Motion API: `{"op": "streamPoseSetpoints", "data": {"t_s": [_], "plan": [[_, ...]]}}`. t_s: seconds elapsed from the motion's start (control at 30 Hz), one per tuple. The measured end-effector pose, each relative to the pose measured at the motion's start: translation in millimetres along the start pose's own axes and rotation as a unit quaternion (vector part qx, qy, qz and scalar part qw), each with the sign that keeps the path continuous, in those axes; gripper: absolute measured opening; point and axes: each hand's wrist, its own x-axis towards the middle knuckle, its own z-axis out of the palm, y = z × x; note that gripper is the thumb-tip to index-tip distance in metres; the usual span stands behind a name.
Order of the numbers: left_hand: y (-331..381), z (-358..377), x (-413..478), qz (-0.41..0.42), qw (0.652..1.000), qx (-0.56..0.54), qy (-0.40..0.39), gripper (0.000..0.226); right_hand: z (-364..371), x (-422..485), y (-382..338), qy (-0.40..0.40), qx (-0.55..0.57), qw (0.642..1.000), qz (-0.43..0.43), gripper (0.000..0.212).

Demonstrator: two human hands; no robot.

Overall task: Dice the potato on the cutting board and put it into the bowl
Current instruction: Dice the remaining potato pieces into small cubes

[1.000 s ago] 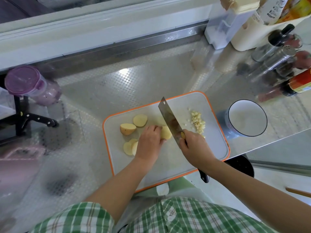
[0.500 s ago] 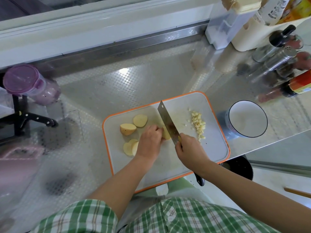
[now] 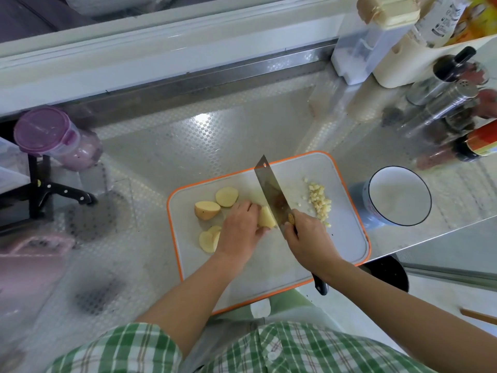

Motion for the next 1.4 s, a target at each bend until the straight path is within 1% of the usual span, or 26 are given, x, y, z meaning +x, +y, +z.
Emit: {"op": "streamPoseSetpoints", "data": {"t_s": [0.07, 0.2, 0.33, 0.53, 0.63, 0.7, 0.77, 0.93, 1.07, 1.23, 1.4], "plan": [[-1, 0, -1, -0.011, 1.0, -0.002, 0.007, 0.038, -4, 1, -2, -0.012, -0.011, 1.0, -0.004, 0.023], [1, -1, 0, -0.032, 0.999, -0.024, 0.004, 0.028, -1, 0, -3, -0.041, -0.041, 0.998, 0.0, 0.024], [2, 1, 1, -0.041, 0.998, -0.038, 0.001, 0.025, 6, -2, -2, -0.041, -0.035, 0.998, 0.02, 0.02], [0, 2, 4, -0.045, 0.998, -0.054, -0.006, 0.022, 15, -1, -7, -0.032, -0.023, 0.999, 0.024, 0.034], [0, 2, 4, -0.04, 0.998, -0.046, -0.005, 0.02, 21, -2, -8, -0.034, -0.036, 0.998, 0.029, 0.03], [0, 1, 4, -0.039, 0.998, -0.042, -0.006, 0.021, 24, -4, -8, -0.026, -0.033, 0.999, 0.03, 0.021], [0, 0, 4, -0.041, 0.998, -0.037, -0.009, 0.023, 25, -4, -8, -0.019, -0.027, 0.999, 0.027, 0.018], [1, -3, 3, -0.042, 0.998, -0.038, -0.012, 0.03, 11, 1, -9, 0.0, -0.004, 1.0, 0.017, 0.022], [3, -2, 1, -0.062, 0.996, -0.059, 0.003, 0.028, 3, 0, -11, -0.024, -0.031, 0.999, 0.002, 0.024], [4, -1, 0, -0.079, 0.994, -0.079, 0.01, 0.033, 5, -3, -12, -0.036, -0.046, 0.998, 0.011, 0.032], [5, 0, 1, -0.093, 0.991, -0.093, 0.013, 0.032, 10, -5, -13, -0.032, -0.032, 0.999, 0.018, 0.023]]}}
